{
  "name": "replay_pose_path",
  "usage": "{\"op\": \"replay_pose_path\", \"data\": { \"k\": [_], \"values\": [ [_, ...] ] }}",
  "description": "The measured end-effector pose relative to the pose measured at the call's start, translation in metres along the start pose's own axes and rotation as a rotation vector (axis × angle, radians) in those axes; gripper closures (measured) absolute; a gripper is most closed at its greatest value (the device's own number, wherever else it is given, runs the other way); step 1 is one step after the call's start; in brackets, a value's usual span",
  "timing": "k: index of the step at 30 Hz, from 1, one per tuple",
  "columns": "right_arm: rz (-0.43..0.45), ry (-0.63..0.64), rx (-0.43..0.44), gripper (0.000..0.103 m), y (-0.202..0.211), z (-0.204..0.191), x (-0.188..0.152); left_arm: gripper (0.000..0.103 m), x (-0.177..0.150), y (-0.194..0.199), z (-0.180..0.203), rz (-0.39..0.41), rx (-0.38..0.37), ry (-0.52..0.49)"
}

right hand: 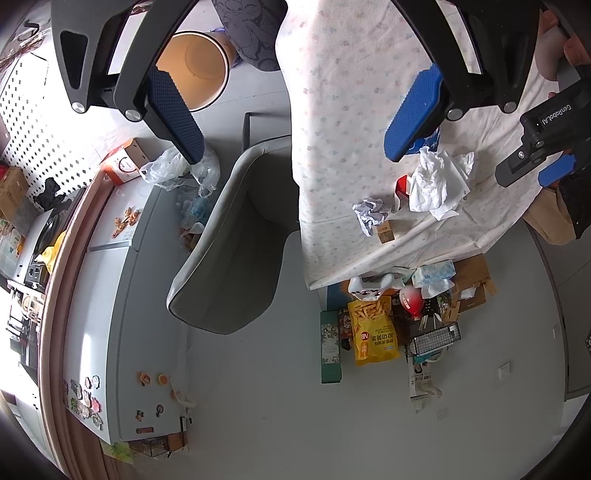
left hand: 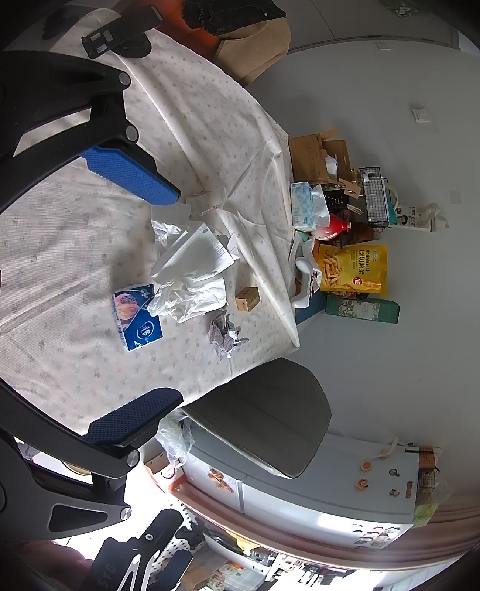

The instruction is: Collect trash

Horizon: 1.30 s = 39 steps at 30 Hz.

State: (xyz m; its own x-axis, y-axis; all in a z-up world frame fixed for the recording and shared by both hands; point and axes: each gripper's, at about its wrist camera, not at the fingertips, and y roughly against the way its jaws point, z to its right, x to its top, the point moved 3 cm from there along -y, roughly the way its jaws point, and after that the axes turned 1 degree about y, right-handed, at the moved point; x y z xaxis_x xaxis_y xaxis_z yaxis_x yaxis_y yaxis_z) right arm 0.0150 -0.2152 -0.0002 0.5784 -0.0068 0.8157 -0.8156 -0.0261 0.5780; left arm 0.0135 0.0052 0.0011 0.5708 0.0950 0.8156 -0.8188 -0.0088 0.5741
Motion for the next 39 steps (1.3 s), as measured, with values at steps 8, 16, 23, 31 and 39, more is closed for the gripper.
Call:
{"op": "replay_pose_path", "data": {
  "k": [8,16,23,31,39],
  "values": [
    [-0.009,0.011,0.018,0.007,-0.006,-0.006,0.000,0.005,0.000,0.000,-0.013,-0.001,0.006,0.023],
    [-0.023,0.025,0.085,0.007,-0.016,-0.019,0.002,0.005,-0.001,-0.005,-0.039,-0.003,0.027,0.057],
    [-0.052,0.046,0.149,0.009,-0.036,-0.036,0.004,0.007,-0.002,-0.017,-0.070,-0.022,0.049,0.101],
    [-0.110,0.077,0.211,0.021,-0.066,-0.057,-0.001,0.031,-0.017,-0.050,-0.101,-0.120,0.033,0.179],
    [-0.180,0.103,0.282,0.035,-0.101,-0.083,-0.014,0.047,-0.039,-0.089,-0.113,-0.215,0.006,0.225]
  ]
}}
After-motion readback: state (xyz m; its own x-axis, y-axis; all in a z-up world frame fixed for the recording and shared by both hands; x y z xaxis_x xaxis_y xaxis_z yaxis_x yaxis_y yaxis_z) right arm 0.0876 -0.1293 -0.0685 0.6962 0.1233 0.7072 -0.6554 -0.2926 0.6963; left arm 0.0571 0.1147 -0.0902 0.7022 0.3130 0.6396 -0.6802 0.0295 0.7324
